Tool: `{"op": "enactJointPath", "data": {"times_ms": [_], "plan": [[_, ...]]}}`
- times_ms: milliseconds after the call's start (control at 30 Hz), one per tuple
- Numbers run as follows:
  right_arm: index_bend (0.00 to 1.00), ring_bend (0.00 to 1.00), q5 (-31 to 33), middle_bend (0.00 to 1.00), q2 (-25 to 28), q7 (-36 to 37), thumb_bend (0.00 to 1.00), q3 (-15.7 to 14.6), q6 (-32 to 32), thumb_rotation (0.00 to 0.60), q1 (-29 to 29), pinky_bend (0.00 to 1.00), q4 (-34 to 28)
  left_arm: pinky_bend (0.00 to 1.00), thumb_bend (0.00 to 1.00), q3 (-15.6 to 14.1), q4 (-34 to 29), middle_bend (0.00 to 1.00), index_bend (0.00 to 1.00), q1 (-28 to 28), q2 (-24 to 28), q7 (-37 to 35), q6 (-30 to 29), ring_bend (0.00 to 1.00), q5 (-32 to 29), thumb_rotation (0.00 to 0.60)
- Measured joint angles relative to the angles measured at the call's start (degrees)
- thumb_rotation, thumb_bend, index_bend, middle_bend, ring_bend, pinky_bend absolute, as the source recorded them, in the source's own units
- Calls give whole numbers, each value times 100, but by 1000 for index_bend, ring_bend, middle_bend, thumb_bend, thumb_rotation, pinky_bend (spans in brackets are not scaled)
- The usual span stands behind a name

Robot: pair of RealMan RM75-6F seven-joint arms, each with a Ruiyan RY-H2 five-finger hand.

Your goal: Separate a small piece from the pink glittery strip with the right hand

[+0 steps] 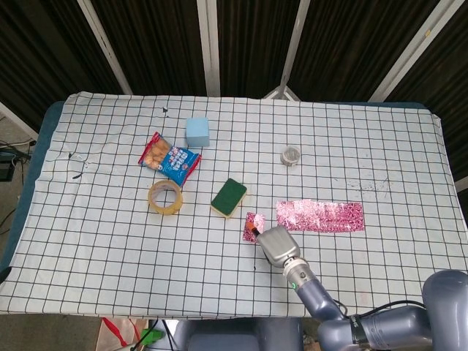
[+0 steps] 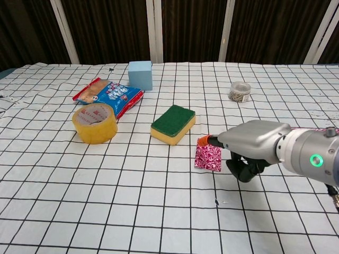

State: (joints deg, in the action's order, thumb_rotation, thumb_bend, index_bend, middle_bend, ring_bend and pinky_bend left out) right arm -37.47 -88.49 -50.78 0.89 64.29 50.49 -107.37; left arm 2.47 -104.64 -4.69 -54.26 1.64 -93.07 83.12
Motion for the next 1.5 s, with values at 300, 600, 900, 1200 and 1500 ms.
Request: {"op": "enactJointPath", "data": {"times_ms": [300, 600, 900, 1200, 1500], "plan": [[63, 858, 72, 865, 427, 224, 764, 5, 100, 600, -142, 681, -126, 74, 265, 0, -26, 40, 186, -15, -13, 41, -39, 0, 5, 600], [63, 858, 210, 864, 630, 513, 764, -120, -186, 600, -260, 681, 213, 74, 265, -3, -60, 40, 186, -57, -37, 127, -120, 0, 12, 600], [63, 858, 280, 865, 589, 649, 764, -221, -474, 600, -300, 681, 533, 74, 265, 0, -72, 40, 186, -65, -40, 165, -128, 0, -1, 600], [63, 858, 333, 865, 519, 639, 764, -252, -547, 600, -270, 681, 638, 74, 265, 8, -65, 40, 187, -54, -38, 157, -110, 0, -2, 600], [89, 858, 391, 865, 507, 548, 764, -306, -513, 600, -247, 681, 584, 74, 265, 19, -62, 40, 188, -66, -34, 137, -127, 0, -22, 600]]}}
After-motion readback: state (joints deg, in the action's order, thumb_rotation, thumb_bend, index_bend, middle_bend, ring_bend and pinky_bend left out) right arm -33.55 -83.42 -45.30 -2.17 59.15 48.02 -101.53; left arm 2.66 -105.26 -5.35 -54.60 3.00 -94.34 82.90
